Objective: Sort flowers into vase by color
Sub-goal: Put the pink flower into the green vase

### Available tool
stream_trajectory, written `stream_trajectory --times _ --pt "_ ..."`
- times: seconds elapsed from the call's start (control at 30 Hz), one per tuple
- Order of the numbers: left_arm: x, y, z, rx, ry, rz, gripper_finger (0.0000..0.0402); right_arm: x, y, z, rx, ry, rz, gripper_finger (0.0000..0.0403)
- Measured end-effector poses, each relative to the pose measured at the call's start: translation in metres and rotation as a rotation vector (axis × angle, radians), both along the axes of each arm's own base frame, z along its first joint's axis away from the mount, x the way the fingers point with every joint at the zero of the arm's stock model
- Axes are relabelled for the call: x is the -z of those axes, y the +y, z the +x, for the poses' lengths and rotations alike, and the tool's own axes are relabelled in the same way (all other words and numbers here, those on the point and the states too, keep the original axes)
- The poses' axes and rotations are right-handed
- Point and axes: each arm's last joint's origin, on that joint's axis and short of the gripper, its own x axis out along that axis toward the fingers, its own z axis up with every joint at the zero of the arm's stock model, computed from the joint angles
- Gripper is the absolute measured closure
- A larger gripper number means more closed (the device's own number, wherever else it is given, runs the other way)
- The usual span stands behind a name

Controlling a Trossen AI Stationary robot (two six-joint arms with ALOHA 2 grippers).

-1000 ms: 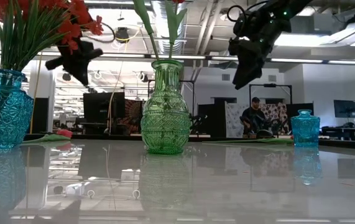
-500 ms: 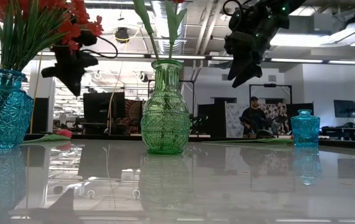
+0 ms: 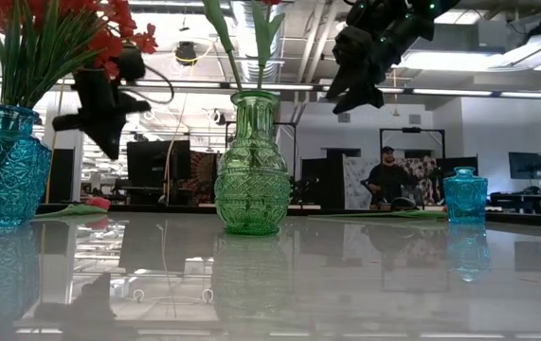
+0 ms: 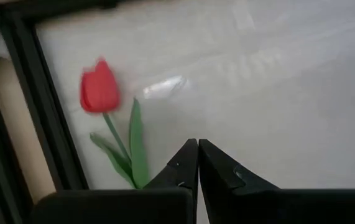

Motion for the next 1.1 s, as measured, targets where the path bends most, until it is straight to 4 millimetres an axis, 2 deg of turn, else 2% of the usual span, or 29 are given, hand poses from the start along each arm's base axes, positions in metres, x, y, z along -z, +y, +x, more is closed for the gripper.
stream_trajectory --times 0.2,0.37,0.67,0.8,0.93,1.1 --pt "0.02 0.009 0.005 -0.001 0.063 -0.111 0.0401 0.0 0.006 0.003 -0.023 0.002 -0.001 0.0153" --pt "0.029 0.014 0.008 -0.021 0.095 -0.138 0.0401 -0.001 0.011 0.007 -0.053 -0.011 -0.018 0.0153" --pt "0.064 0.005 0.004 -0.113 0.134 -0.283 0.0402 -0.001 0.015 0.01 -0.099 -0.012 -0.058 0.0153" --pt "0.07 0.001 -0.002 -0.194 0.22 -0.261 0.0401 -0.001 0.015 0.01 -0.117 -0.01 -0.076 0.0153" --pt "0.073 -0.002 -0.004 -0.225 0.215 -0.286 0.0398 -0.001 0.017 0.01 -0.142 -0.007 -0.098 0.0153" --pt "0.073 -0.004 -0.005 -0.211 0.233 -0.3 0.0363 -0.001 0.016 0.01 -0.157 -0.005 -0.114 0.0153"
